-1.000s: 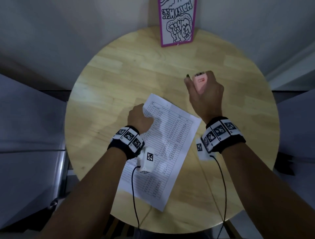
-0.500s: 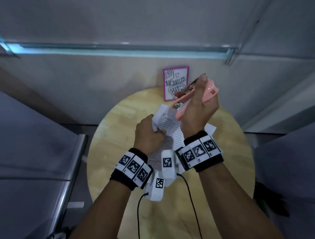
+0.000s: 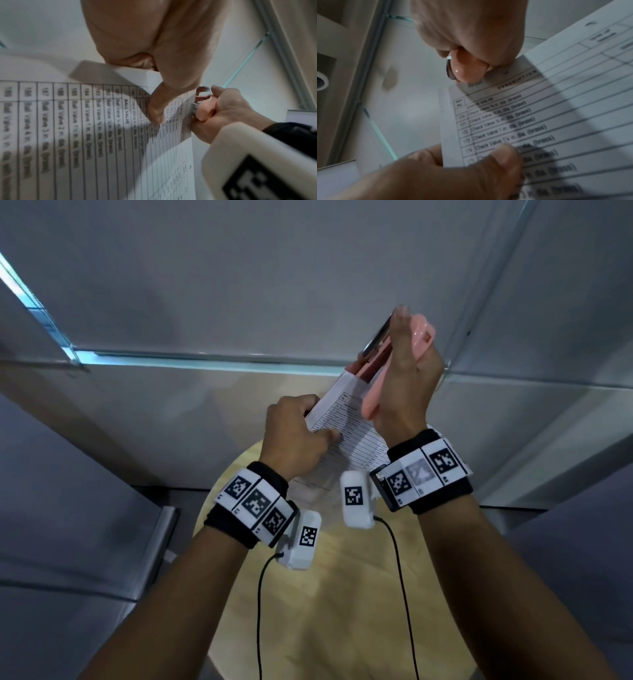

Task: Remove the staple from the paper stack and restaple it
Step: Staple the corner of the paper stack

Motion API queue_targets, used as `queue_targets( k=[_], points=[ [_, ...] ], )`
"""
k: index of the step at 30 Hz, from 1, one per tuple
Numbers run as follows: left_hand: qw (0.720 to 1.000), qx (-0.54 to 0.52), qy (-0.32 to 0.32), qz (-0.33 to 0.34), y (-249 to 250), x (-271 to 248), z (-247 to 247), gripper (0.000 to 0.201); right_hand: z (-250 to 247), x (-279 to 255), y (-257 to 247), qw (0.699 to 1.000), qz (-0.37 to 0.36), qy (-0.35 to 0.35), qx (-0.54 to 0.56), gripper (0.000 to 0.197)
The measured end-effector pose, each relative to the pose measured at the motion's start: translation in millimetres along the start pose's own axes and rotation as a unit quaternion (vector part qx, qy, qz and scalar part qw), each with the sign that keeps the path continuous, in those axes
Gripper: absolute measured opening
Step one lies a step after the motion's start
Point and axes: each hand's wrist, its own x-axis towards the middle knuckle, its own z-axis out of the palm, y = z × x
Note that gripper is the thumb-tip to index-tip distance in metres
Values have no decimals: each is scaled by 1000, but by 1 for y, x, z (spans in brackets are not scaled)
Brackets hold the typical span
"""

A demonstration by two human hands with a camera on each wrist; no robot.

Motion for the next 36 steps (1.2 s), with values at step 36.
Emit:
queue_targets(
  k=[36],
  points=[
    [997, 57, 14, 46, 36, -11, -57, 16, 50, -23, -60, 987, -88, -129, -46, 34]
  ],
)
